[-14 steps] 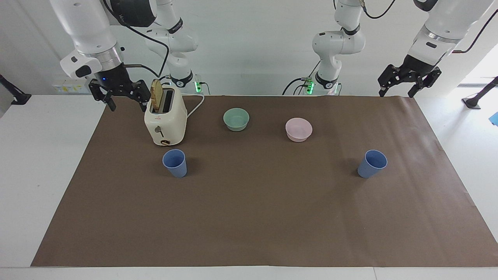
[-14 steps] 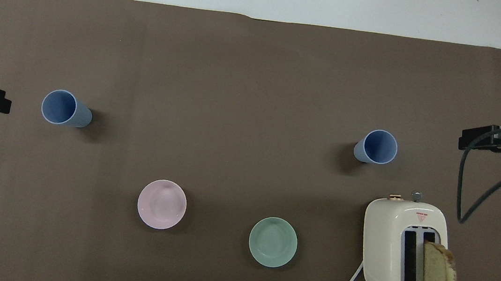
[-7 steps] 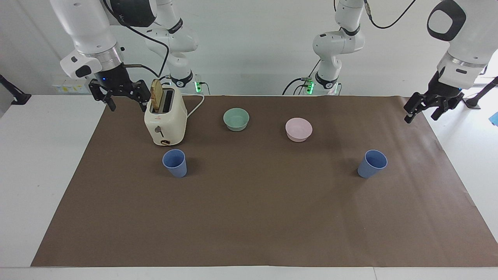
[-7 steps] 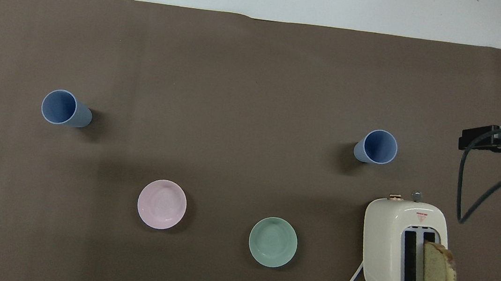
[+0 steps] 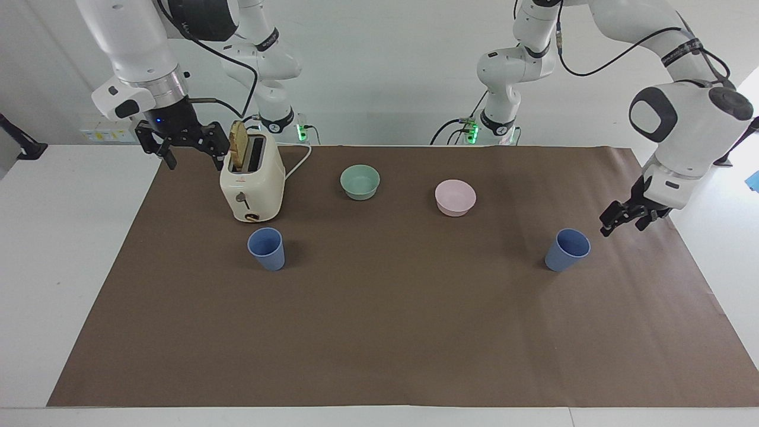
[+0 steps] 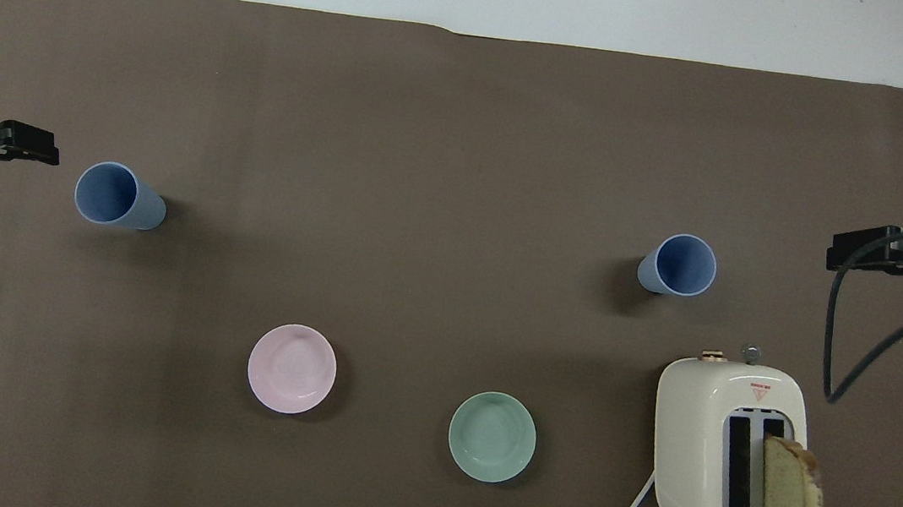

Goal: Stack blue cups with both arms
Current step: 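Reach the left gripper to the blue cup nearest it and grasp it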

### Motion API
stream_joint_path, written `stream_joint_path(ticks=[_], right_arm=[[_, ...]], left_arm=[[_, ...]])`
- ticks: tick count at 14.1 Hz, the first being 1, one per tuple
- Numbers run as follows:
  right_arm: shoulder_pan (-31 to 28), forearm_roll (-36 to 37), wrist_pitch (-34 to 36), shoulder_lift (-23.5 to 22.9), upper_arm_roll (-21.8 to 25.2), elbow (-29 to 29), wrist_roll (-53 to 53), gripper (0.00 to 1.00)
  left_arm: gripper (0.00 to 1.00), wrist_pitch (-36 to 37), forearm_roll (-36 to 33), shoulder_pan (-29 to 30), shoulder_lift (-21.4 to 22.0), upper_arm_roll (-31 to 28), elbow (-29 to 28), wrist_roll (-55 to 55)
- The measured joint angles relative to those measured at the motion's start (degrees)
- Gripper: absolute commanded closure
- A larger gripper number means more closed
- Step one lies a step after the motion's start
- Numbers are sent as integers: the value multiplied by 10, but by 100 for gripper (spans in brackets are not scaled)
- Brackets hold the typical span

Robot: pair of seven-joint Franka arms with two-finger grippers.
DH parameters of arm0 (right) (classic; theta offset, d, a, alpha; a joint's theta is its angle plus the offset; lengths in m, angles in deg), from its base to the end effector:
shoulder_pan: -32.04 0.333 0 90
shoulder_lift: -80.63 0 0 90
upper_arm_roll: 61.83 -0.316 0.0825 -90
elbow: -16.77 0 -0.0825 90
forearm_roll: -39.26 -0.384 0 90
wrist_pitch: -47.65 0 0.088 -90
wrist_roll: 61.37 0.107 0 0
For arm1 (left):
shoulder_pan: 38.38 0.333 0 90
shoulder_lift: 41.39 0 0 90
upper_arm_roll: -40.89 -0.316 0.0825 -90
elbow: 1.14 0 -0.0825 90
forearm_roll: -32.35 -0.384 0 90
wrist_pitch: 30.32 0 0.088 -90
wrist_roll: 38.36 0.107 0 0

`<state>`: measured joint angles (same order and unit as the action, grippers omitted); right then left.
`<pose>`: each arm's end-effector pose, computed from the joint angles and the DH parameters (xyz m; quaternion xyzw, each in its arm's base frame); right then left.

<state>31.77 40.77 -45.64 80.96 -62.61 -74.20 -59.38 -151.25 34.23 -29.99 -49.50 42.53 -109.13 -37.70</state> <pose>0.5584 0.0023 0.6249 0.9996 -0.0125 0.0234 0.0127 0.6000 0.0701 0.4402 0.9971 0.0611 0.0431 0.0137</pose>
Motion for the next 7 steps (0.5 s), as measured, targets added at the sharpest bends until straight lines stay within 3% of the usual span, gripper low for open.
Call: stream_joint_path(ticks=[7], right_arm=[[0,0,0,0,0,0,0,0]], left_arm=[[0,-31,0,-7,-12,6,-49,-3]])
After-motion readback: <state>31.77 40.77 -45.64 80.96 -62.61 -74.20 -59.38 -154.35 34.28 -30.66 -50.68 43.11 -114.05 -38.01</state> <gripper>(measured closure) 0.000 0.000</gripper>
